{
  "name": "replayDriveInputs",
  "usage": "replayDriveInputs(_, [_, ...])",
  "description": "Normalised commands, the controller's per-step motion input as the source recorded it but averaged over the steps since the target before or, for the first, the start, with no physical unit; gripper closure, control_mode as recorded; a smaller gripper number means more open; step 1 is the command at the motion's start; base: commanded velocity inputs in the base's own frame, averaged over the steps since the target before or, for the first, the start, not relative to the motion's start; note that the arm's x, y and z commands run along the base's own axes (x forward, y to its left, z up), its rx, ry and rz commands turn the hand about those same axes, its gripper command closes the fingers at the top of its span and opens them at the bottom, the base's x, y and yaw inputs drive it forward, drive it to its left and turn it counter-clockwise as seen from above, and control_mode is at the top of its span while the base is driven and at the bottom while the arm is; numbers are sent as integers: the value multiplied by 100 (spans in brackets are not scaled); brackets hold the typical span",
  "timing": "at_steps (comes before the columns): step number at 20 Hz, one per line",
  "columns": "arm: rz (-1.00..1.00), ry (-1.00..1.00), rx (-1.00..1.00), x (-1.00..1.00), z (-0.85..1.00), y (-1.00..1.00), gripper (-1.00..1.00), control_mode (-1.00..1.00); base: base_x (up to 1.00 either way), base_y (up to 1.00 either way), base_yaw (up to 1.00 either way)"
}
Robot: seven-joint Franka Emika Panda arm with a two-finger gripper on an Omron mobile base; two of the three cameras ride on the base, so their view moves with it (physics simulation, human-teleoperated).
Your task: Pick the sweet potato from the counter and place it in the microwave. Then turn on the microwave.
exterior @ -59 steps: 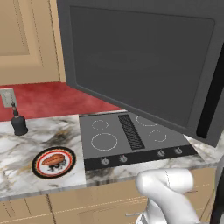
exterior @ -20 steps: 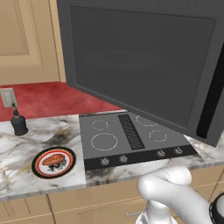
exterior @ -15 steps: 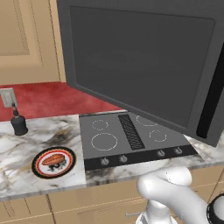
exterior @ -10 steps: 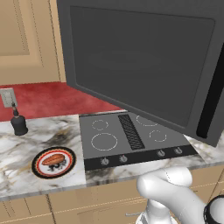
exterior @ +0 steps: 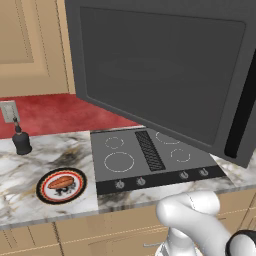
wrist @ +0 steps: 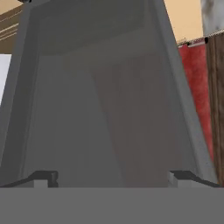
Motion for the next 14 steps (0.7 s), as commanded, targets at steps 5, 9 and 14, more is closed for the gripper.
replayDriveInputs(5, [6,0,0,-21,5,58,-100,-100,0,0,0])
replayDriveInputs(9, [3,0,0,-34,1,58,-100,-100,0,0,0])
replayDriveInputs(14, [2,0,0,-36,0,60,-100,-100,0,0,0])
